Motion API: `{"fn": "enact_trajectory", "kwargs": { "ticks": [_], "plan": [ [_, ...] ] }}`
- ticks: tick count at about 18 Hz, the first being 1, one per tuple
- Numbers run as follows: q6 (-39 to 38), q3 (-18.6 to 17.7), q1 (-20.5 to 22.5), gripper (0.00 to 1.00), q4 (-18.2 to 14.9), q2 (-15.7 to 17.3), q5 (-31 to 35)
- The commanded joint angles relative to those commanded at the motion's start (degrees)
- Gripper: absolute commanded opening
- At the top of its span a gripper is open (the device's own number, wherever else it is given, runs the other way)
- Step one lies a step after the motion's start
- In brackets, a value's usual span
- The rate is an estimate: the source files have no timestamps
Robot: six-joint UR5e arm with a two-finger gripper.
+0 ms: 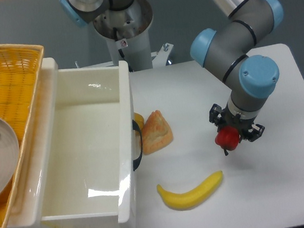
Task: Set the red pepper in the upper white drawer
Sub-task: 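Lift the red pepper held in the gripper up from the table, then carry the red pepper over the open white drawer and lower it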
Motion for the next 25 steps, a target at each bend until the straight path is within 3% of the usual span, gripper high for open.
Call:
{"fn": "enact_trajectory", "kwargs": {
  "ticks": [7,13,19,25],
  "plan": [
    [-0.96,0.88,0.0,0.21,-0.79,1.05,-0.09],
    [-7.02,2.28,-0.26,0.21,-7.11,6.85,-4.12],
    [-15.98,2.29,-2.11,0.21,-7.47,12.56,-11.06],
    [-19.68,2.11,-6.67,0.22,-8.61,17.22,-11.69]
  ]
}}
